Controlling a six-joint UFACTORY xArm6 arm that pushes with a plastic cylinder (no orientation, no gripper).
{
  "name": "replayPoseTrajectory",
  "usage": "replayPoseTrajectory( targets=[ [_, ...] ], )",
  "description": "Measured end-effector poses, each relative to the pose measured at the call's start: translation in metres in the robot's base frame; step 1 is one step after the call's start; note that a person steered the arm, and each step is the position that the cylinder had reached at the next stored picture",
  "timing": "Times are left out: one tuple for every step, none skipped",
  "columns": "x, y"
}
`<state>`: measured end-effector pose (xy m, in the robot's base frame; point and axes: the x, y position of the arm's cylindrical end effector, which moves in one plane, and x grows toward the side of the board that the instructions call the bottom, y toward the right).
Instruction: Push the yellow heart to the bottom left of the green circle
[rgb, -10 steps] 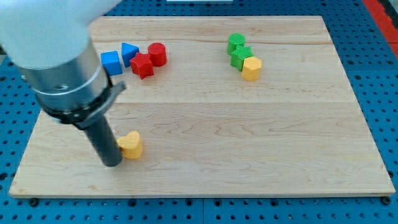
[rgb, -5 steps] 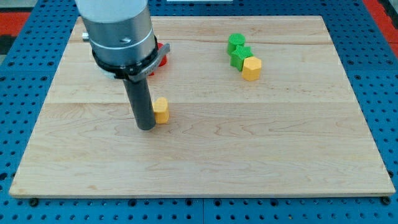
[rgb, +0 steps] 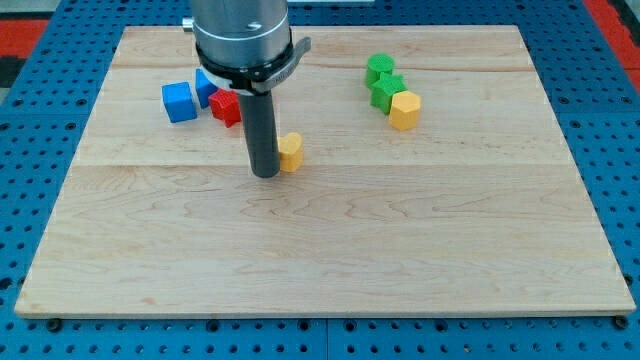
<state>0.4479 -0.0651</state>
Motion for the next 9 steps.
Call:
replayPoseTrajectory(
  targets=[
    [-0.007,0.010],
    [-0.015,0.036],
    [-0.031,0.053],
    [-0.051,0.064],
    [-0.071,0.081],
    [-0.087,0.103],
    [-0.098,0.125],
    [-0.055,0.088],
    [-0.009,0.057]
  ],
)
